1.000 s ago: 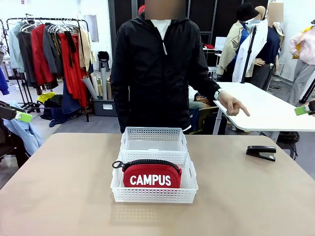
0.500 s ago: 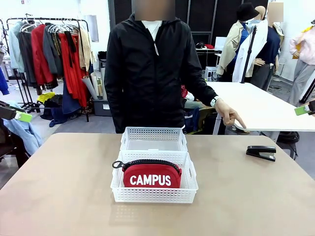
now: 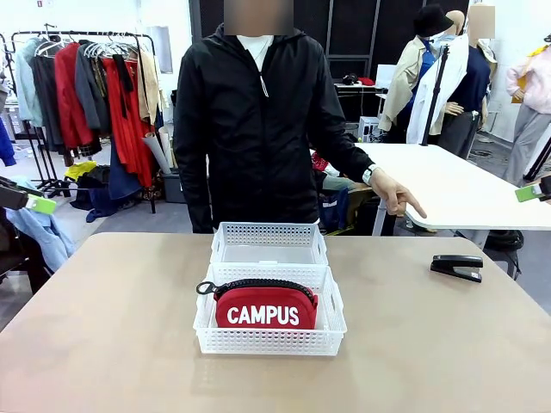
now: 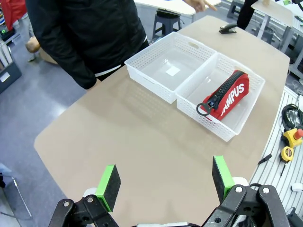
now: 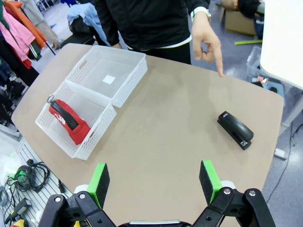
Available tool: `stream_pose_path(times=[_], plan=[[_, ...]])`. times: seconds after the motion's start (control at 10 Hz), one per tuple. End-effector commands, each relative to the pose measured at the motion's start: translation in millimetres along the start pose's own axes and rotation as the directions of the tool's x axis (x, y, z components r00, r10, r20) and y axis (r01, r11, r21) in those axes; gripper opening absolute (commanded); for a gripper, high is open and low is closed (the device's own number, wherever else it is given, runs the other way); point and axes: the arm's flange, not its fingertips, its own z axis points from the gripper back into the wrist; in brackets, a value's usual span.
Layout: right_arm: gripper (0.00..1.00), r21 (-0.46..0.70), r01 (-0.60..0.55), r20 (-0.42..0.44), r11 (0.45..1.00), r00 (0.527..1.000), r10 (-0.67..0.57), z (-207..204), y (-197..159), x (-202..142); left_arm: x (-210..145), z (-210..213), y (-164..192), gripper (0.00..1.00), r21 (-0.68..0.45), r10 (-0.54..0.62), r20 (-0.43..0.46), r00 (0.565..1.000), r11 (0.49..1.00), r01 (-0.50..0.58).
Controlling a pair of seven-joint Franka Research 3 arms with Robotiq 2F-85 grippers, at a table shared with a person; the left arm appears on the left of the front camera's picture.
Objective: Distribute items into two baskets.
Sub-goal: Pick up the Stapler that the person points to.
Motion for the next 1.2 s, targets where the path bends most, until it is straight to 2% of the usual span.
stream_pose_path(times=[0.0,0.3,0.7,0.9,1.1], plan=[[1.00,0.015,-0.002,0.012,1.000,1.000,0.001,0,0,1,0,-1,3,1.00,-0.010,-0.016,0.015,1.000,1.000,0.016],[1.00,0.000,0.000,0.000,1.000,1.000,0.000,0,0,0,0,-1,3,1.00,-0.010,-0.016,0.015,1.000,1.000,0.016],[1.00,-0.015,-0.189,-0.105,0.982,0.977,0.186,-36,-18,33,0,-1,3,1.00,-0.010,-0.016,0.015,1.000,1.000,0.016],[1.00,-0.016,-0.326,-0.175,0.945,0.932,0.318,-61,-34,47,0,-1,3,1.00,-0.010,-0.016,0.015,1.000,1.000,0.016],[1.00,0.024,-0.411,-0.257,0.911,0.879,0.403,-96,-54,54,0,-1,3,1.00,-0.010,-0.016,0.015,1.000,1.000,0.016]])
